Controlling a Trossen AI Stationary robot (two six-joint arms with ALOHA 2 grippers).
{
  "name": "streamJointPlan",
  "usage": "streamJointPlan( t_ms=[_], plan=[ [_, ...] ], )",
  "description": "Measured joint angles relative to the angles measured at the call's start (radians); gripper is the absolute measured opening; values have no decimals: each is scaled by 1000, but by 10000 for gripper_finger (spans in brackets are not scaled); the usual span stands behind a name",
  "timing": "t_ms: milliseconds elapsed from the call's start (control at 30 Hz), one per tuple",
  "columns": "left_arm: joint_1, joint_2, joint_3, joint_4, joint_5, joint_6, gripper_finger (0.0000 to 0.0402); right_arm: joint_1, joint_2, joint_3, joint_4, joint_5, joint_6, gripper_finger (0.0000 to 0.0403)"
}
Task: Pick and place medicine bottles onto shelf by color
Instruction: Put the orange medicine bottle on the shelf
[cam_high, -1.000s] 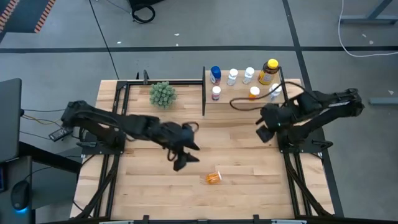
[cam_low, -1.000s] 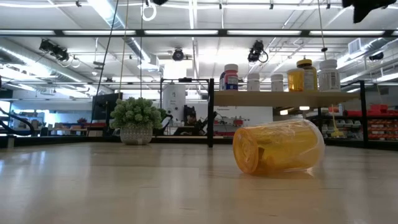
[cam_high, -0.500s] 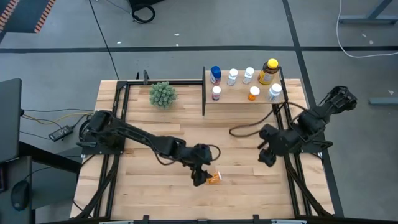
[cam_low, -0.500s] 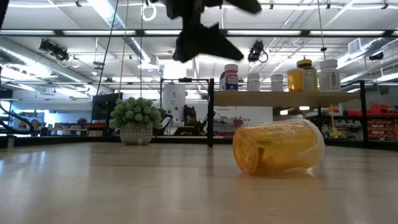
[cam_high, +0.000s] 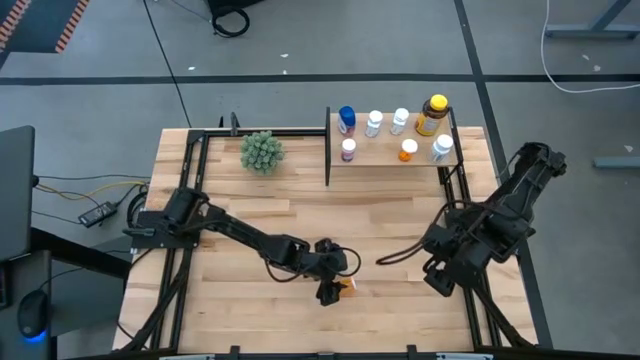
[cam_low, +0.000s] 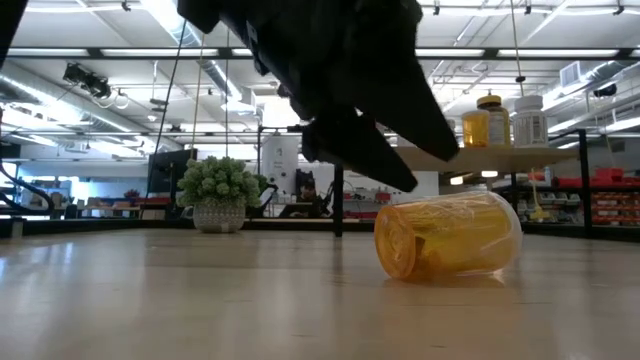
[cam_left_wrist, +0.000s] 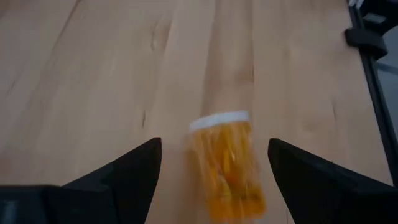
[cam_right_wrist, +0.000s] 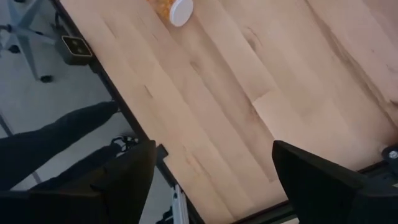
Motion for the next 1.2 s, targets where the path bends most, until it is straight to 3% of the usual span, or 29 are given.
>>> streamJointPlan(
  t_ms=[333,767,933,1200],
  plan=[
    [-17,28,0,73,31,8,300,86,-1,0,6,20,56,328],
    [-23,94,0,67,17,-71,290,91,-1,0,7,97,123,328],
    [-23,94,0,56,7,-64,262,91,-1,0,7,97,127,328],
    [-21,94,0,56,7,-101,184,91,-1,0,8,148,152,328]
  ],
)
